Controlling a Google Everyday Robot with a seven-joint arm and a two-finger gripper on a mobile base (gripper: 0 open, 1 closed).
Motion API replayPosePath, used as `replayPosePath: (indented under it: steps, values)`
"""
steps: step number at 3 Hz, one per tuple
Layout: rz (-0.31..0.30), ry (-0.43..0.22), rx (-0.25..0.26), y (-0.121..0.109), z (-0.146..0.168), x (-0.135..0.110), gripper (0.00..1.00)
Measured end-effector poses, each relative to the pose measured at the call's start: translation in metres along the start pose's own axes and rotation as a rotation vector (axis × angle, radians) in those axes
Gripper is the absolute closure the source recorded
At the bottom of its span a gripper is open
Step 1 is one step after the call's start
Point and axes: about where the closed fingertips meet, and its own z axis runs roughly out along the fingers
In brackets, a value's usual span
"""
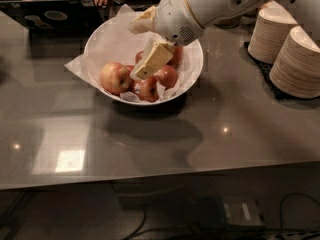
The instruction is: Pick apple from white bowl
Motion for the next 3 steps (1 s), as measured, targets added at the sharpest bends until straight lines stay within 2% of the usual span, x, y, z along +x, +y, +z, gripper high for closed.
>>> replayPosePath:
  steps: [1, 3]
  values:
    - [-0.008, -0.032, -0.048, -0.004, 0.016, 0.000, 0.29]
    - [-0.038, -0.048, -0.138, -0.012, 0.037, 0.003, 0.26]
